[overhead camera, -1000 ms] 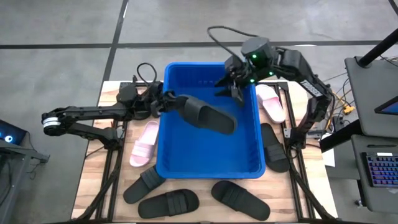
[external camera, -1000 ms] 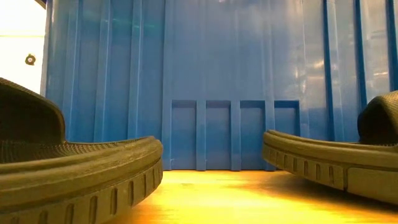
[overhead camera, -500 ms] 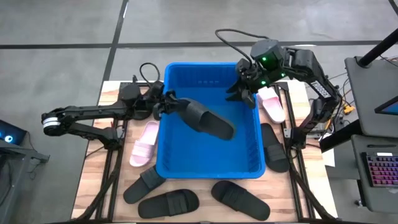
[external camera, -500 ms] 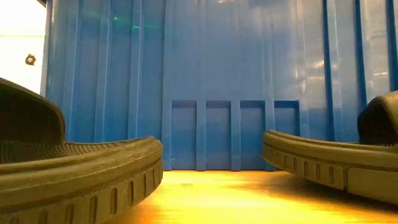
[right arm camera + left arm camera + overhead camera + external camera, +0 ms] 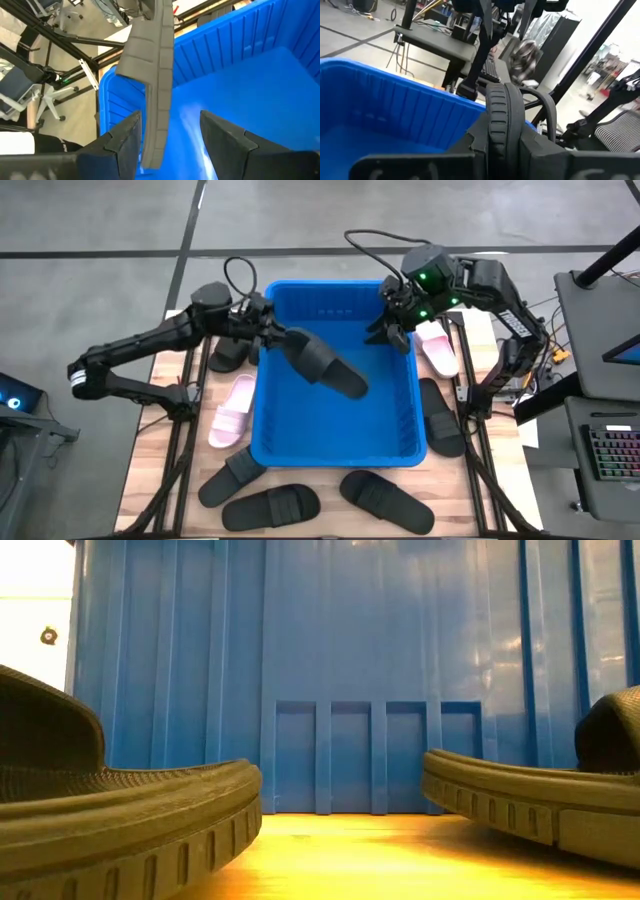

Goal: Pick and place slides into bin
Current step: Put the black slide into the blue bin

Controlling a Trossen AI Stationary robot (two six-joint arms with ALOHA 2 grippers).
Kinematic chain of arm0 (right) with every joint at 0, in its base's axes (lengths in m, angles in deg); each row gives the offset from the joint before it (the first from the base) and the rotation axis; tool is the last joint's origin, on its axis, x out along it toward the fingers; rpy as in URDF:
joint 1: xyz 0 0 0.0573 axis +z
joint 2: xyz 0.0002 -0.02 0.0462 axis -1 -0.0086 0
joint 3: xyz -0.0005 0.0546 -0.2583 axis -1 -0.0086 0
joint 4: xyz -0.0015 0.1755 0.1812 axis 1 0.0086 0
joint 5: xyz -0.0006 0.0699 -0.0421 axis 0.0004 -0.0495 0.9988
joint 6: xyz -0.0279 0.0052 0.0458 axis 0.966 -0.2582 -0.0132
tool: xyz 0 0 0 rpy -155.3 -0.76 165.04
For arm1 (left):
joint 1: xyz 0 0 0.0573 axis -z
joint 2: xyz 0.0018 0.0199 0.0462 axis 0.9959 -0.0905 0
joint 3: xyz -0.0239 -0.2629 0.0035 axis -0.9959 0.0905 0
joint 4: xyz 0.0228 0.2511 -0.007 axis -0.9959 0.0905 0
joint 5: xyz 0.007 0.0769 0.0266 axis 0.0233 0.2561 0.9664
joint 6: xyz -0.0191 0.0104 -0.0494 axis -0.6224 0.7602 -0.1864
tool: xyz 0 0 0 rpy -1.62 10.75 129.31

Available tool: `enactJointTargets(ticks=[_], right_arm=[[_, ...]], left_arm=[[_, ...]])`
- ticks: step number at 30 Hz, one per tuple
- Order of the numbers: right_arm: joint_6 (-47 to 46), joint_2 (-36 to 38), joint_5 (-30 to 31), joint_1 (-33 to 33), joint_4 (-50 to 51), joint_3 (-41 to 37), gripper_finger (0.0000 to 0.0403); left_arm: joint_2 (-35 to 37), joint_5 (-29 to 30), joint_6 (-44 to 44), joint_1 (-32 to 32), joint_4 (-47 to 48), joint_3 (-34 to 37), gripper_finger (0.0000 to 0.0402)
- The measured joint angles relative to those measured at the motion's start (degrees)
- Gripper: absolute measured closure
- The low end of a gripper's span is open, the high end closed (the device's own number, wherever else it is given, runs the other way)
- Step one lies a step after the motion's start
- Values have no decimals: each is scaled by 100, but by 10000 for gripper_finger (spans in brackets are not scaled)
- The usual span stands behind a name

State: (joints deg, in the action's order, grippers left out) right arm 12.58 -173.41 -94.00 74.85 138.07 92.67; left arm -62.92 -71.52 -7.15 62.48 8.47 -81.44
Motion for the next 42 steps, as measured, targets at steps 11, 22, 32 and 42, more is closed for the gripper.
enactJointTargets(ticks=[11,22,32,42], right_arm=[[-217,-57,1,13,70,-9,211],[183,-434,204,54,621,-15,211],[447,-442,912,118,616,-15,211],[1087,-477,875,348,467,-18,209]], left_arm=[[-715,-53,801,-103,1570,-1073,383],[-1232,-281,1080,-123,1561,-1618,384],[-1137,169,1261,-148,1534,-1788,384],[-1127,328,1405,-171,1529,-1807,384]])
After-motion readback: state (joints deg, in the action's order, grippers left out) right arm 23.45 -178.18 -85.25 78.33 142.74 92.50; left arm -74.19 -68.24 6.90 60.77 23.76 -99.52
